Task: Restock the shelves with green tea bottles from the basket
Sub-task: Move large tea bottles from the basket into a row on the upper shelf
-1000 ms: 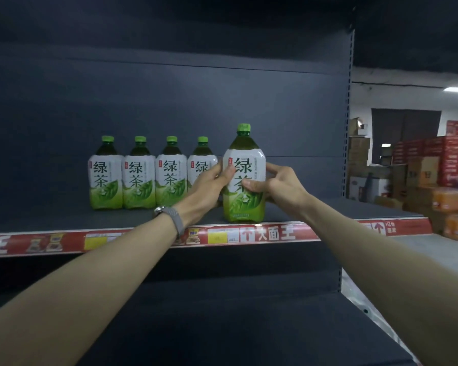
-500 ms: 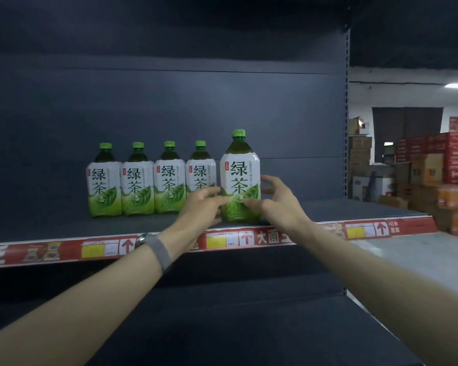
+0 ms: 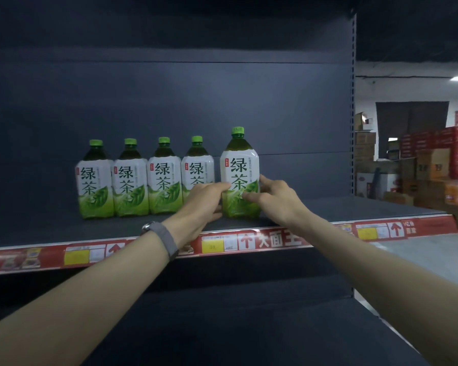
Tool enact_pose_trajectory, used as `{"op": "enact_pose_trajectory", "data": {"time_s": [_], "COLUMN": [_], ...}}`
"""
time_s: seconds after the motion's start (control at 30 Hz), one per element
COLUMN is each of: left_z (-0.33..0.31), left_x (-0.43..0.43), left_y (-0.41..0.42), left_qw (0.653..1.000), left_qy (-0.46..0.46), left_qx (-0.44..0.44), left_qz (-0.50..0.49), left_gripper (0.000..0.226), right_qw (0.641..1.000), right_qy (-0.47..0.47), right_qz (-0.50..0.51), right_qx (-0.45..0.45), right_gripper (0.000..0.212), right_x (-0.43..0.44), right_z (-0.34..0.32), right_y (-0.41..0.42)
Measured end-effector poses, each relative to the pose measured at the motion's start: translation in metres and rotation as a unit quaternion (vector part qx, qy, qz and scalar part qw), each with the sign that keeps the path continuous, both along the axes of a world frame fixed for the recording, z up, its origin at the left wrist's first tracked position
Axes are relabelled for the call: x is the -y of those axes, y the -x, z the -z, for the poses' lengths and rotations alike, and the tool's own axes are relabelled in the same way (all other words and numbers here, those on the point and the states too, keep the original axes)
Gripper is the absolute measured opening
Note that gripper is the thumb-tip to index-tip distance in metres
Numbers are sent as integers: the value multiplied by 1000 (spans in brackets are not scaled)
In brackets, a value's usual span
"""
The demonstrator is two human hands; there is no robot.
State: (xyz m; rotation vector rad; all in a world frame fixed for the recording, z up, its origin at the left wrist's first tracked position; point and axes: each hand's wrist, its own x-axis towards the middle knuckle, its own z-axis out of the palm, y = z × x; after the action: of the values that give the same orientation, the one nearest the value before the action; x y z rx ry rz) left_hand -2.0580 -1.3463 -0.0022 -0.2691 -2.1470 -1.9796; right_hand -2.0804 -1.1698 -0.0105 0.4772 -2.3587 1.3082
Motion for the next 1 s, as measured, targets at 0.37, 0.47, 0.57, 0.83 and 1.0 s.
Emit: {"op": "enact_pose_trajectory", "data": {"time_s": [0.37,0.47,0.57,0.83,1.0], "left_z": [-7,-3,1,7,8], "left_x": [5,2,3,8,10], "left_y": [52,58,62,68,68], "left_qw": [998,998,999,999,999], "left_qy": [17,36,26,-18,-40], "left_qx": [63,53,47,42,27], "left_qz": [22,12,5,3,19], "left_gripper": [31,35,37,24,16], "right_qw": [994,993,991,995,992], "right_qy": [-69,-57,-39,-29,39], "right_qz": [18,-5,-43,-55,-73], "right_qx": [79,99,119,74,94], "right_gripper": [64,84,87,31,49], "right_x": [16,18,17,19,13], "right_z": [-8,-9,-11,-4,-2], "right_y": [57,64,70,70,71]}}
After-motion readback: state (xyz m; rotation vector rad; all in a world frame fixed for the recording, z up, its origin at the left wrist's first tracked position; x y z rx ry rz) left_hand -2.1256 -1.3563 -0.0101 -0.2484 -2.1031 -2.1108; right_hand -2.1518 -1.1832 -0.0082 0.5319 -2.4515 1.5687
